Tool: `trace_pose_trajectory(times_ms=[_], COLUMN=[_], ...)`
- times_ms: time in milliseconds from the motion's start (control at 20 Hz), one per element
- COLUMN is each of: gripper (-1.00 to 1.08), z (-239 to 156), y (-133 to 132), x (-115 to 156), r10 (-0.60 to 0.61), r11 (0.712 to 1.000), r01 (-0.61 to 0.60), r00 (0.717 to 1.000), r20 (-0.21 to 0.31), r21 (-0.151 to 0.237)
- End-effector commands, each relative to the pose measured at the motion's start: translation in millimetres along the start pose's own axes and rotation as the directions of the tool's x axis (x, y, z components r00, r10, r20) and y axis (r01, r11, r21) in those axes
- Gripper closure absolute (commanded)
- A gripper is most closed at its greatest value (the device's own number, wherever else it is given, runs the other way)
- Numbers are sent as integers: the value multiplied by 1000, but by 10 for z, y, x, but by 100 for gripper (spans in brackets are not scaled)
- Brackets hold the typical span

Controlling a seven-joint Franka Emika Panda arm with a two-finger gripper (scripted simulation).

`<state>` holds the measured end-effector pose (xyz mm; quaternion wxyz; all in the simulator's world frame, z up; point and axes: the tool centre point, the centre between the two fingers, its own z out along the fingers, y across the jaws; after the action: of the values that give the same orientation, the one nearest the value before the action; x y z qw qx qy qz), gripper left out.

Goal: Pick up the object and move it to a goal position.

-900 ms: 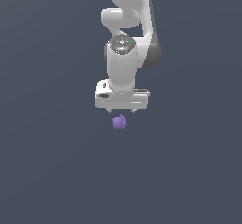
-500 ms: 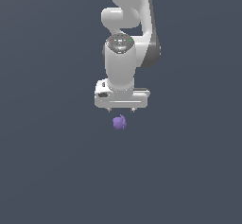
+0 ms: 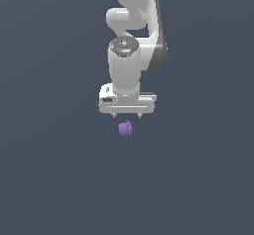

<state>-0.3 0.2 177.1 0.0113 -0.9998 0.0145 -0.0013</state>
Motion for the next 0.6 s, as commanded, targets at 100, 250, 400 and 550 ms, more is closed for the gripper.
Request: trace_pose_trajectory(times_ms=[100,250,400,550], gripper=[-92,-92,-92,-92], z=[136,282,467,635], y=[21,42,65,84], x=[-21,-46,-84,-125], r10=[-40,-85,-143,-197], r11=[999,996,990,980], r01=[40,85,143,197], r00=[999,996,990,980], r20=[1,2,4,6], r21=[-5,-10,-15,-18])
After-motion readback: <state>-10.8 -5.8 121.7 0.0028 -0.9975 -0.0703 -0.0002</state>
